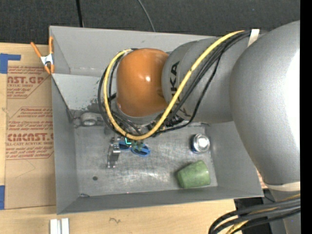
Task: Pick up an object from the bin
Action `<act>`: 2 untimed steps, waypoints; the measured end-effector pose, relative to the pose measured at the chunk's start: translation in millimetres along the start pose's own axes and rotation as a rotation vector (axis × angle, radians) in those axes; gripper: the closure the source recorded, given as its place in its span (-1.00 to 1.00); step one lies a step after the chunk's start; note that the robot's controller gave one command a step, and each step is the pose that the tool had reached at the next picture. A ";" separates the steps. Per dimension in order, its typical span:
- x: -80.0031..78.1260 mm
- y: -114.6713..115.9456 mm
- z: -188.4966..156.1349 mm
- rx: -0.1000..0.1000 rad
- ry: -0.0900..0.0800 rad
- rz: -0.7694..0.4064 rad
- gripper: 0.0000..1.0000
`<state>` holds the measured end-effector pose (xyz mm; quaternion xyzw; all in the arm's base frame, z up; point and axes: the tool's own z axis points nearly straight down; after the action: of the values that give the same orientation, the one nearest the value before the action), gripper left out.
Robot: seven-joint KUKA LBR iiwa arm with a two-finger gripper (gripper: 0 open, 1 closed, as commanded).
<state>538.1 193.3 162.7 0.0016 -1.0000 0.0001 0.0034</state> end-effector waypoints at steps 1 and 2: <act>-15.8 -69.4 53.5 0.003 -0.003 -0.120 -1.00; -22.0 -86.2 86.1 -0.005 -0.016 -0.034 -1.00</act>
Offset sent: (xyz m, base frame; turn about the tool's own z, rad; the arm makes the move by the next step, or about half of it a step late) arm 0.0159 -0.0656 -0.0504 -0.1242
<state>559.8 107.2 76.5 0.0183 -0.9998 -0.0025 -0.0044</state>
